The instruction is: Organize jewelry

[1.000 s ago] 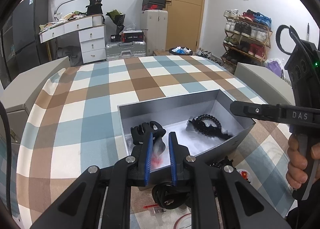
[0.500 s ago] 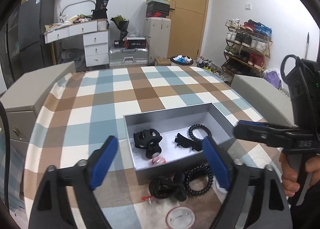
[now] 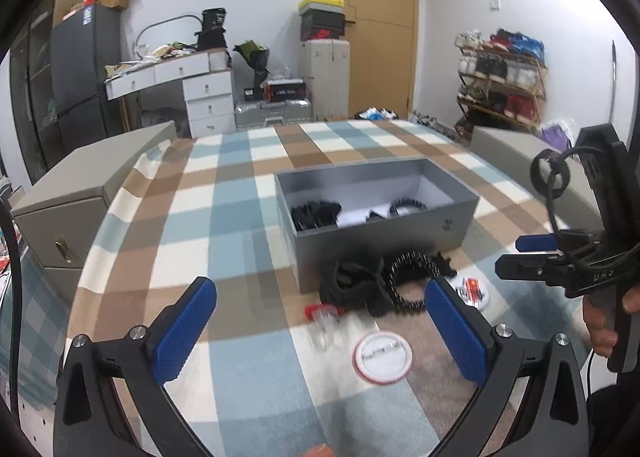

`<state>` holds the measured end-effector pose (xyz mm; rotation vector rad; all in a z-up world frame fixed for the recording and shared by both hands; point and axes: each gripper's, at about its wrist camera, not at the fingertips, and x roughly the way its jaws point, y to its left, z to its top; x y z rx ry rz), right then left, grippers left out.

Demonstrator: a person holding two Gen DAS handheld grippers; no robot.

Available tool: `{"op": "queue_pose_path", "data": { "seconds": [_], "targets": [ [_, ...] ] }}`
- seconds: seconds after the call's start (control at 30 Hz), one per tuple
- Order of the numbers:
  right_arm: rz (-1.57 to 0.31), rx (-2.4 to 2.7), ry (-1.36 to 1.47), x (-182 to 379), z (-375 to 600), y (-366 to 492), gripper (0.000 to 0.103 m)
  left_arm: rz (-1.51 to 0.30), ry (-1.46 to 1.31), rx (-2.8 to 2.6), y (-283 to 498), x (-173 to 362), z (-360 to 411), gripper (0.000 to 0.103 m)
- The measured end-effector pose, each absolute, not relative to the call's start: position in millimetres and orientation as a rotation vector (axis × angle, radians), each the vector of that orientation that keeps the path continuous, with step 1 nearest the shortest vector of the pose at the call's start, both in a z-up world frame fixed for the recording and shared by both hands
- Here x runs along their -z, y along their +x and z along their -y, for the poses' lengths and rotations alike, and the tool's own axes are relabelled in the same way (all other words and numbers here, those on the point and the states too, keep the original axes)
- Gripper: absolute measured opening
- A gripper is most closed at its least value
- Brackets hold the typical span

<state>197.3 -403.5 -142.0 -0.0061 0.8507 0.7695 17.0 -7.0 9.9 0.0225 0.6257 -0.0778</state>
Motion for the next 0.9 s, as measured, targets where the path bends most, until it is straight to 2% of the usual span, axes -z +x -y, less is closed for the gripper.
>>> {"op": "queue_pose_path", "data": {
  "seconds": [0.23,0.6,0.9],
  "targets": [
    [-0.806,-0.775,-0.168,145,387,177,0.101,-0.687,0.045,0.080,18,4,12,0.102],
    [-0.803,-0.778,-0.255,154,375,171,0.078,-0.752,0.034,0.075,15,11,7,0.102],
    [-0.772,-0.801,-0.326,154,364,163,0.067,-0.765,0.082,0.128,12,12,16,0.101]
  ]
}}
